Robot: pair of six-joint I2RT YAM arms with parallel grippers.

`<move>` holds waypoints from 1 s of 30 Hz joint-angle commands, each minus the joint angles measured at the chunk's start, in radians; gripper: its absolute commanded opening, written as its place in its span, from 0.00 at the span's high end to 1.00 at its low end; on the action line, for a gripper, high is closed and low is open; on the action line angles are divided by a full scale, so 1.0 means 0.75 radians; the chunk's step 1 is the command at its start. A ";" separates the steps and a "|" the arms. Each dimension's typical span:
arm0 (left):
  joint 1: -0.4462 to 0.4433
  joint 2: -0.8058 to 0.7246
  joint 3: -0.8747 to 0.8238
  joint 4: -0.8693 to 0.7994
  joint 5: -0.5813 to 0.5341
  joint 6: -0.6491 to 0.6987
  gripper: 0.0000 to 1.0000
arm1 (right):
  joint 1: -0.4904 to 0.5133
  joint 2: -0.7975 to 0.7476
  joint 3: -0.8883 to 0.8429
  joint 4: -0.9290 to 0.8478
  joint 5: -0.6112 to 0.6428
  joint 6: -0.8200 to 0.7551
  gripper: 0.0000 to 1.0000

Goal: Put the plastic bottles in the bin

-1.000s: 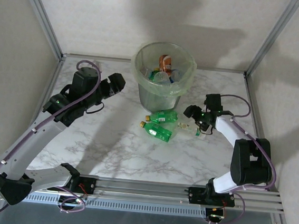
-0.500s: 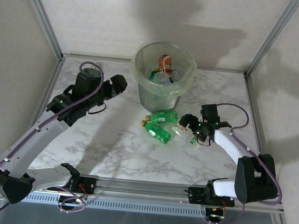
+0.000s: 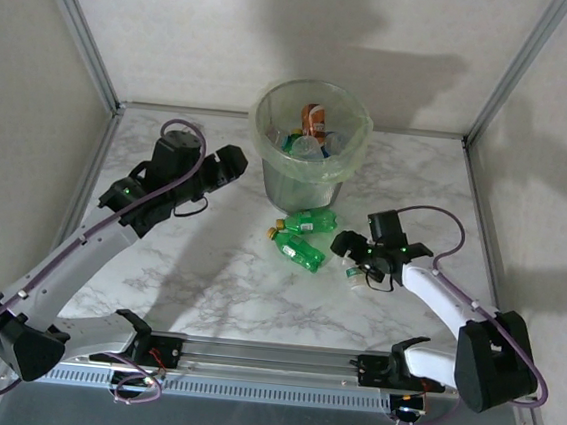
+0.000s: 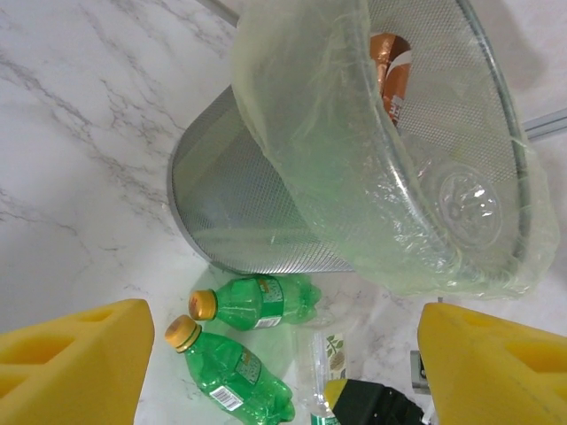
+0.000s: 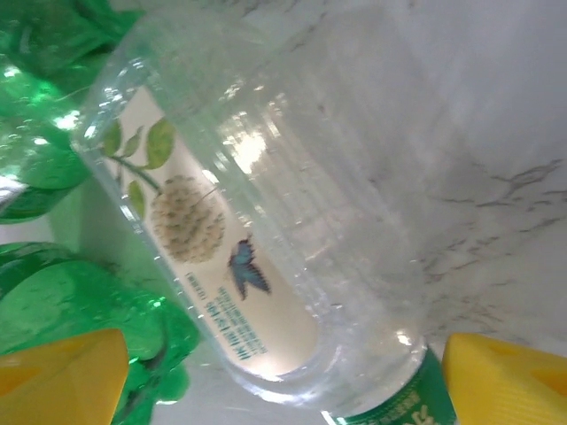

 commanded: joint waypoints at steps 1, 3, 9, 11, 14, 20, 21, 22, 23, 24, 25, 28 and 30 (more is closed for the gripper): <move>0.009 0.003 -0.017 0.040 0.037 -0.016 0.22 | 0.023 0.071 0.115 -0.119 0.195 -0.051 0.07; 0.009 -0.003 -0.024 0.040 0.037 -0.017 0.22 | 0.037 0.134 0.164 -0.151 0.237 -0.093 0.06; 0.008 -0.039 -0.059 0.034 0.020 -0.022 0.22 | 0.113 0.249 0.253 -0.153 0.295 -0.162 0.05; 0.008 -0.055 -0.075 0.030 0.011 -0.024 0.22 | 0.128 0.290 0.280 -0.154 0.296 -0.165 0.05; 0.009 -0.081 -0.092 0.026 -0.002 -0.031 0.22 | 0.141 0.356 0.312 -0.153 0.310 -0.171 0.06; 0.008 -0.112 -0.109 0.003 -0.027 -0.028 0.22 | 0.146 0.435 0.341 -0.138 0.322 -0.193 0.17; 0.009 -0.116 -0.112 0.001 -0.030 -0.027 0.22 | 0.148 0.443 0.345 -0.141 0.327 -0.194 0.19; 0.009 -0.120 -0.117 0.001 -0.032 -0.030 0.21 | 0.149 0.452 0.346 -0.145 0.335 -0.196 0.20; 0.009 -0.125 -0.122 0.000 -0.034 -0.030 0.21 | 0.151 0.456 0.346 -0.148 0.342 -0.196 0.22; 0.009 -0.129 -0.124 0.001 -0.037 -0.032 0.21 | 0.153 0.459 0.344 -0.149 0.348 -0.196 0.24; 0.009 -0.133 -0.128 -0.001 -0.037 -0.031 0.21 | 0.155 0.457 0.341 -0.151 0.356 -0.195 0.25; 0.009 -0.136 -0.129 -0.004 -0.039 -0.031 0.21 | 0.158 0.435 0.326 -0.153 0.367 -0.186 0.32; 0.009 -0.135 -0.130 -0.003 -0.041 -0.032 0.21 | 0.161 0.415 0.317 -0.158 0.373 -0.179 0.36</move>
